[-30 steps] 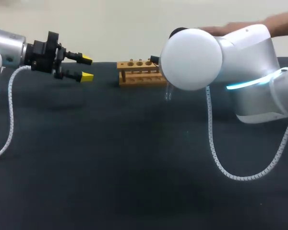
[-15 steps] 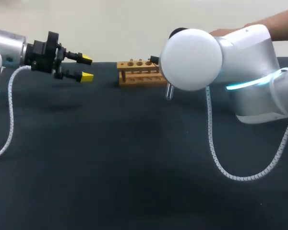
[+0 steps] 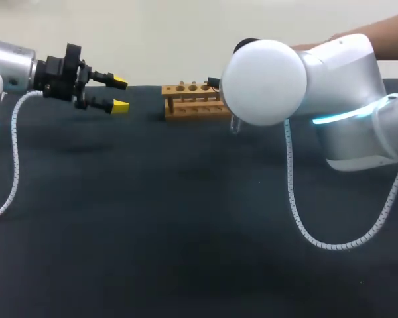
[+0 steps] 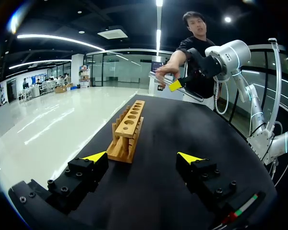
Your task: Grasp the test tube, adjust it, and insert it.
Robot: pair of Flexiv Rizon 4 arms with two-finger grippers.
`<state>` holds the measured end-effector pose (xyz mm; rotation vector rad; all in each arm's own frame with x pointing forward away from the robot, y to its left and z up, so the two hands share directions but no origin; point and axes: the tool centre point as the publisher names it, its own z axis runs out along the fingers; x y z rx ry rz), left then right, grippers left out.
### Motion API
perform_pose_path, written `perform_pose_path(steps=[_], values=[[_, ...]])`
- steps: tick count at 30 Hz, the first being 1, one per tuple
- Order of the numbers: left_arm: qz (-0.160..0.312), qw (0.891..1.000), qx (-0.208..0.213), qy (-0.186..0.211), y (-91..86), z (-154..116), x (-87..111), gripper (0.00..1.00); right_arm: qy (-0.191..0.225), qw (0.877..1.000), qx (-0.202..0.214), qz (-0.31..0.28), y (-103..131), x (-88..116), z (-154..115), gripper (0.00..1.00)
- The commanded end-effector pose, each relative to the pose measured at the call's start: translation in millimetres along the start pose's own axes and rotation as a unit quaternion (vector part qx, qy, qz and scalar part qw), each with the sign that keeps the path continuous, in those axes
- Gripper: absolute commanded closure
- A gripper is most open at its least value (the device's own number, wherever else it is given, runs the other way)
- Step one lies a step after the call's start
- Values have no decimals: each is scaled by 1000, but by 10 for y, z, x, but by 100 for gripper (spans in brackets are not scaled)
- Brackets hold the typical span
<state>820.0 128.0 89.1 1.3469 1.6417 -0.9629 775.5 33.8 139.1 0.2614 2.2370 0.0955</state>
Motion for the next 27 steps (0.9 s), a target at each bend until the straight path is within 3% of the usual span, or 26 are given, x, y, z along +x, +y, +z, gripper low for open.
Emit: perform_pose_path(steps=[1,10,27], values=[[2,1000,1,-1,6,-2,12,0,-2,1000,-2,0,-13,7,-5,100],[2,1000,1,-1,6,-2,12,0,-2,1000,-2,0,-13,7,-5,100],[2,1000,1,-1,6,-2,12,0,-18,997,17,-68,233,98,397,100]])
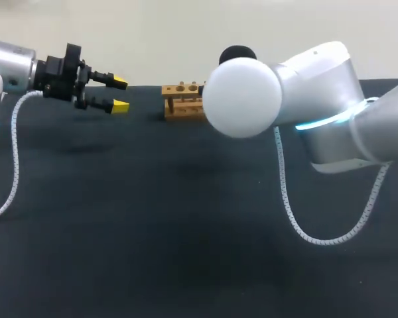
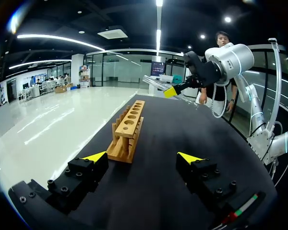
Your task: Grasp the test tube, adjust it, and insert it.
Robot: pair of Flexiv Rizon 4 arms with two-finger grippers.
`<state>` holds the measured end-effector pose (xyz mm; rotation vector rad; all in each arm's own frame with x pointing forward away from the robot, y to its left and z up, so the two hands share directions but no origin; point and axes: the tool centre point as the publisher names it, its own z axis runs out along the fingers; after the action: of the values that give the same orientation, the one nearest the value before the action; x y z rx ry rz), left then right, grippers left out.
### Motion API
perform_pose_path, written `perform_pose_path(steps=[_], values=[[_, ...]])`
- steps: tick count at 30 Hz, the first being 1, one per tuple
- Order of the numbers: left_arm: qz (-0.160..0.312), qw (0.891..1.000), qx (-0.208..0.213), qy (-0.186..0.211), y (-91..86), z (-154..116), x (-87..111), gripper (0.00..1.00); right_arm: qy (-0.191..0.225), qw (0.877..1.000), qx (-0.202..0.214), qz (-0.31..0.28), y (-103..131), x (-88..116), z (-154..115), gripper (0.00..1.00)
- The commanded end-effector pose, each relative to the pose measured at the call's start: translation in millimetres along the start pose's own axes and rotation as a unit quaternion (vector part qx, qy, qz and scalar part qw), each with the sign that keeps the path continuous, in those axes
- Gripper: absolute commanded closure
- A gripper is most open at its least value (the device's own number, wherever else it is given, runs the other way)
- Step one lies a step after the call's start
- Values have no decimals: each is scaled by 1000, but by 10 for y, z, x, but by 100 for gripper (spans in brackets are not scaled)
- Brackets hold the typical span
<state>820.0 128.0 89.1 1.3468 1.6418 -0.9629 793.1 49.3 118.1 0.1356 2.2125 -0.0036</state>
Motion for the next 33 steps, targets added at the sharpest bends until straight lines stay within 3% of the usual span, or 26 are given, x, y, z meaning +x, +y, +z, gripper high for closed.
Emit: perform_pose_path(steps=[1,17,33], values=[[2,1000,1,-1,6,-2,12,0,3,1000,6,-9,101,14,153,100],[2,1000,1,-1,6,-2,12,0,24,1000,-10,-15,167,144,478,100],[2,1000,1,-1,6,-2,12,0,40,999,-21,-12,151,149,622,100]])
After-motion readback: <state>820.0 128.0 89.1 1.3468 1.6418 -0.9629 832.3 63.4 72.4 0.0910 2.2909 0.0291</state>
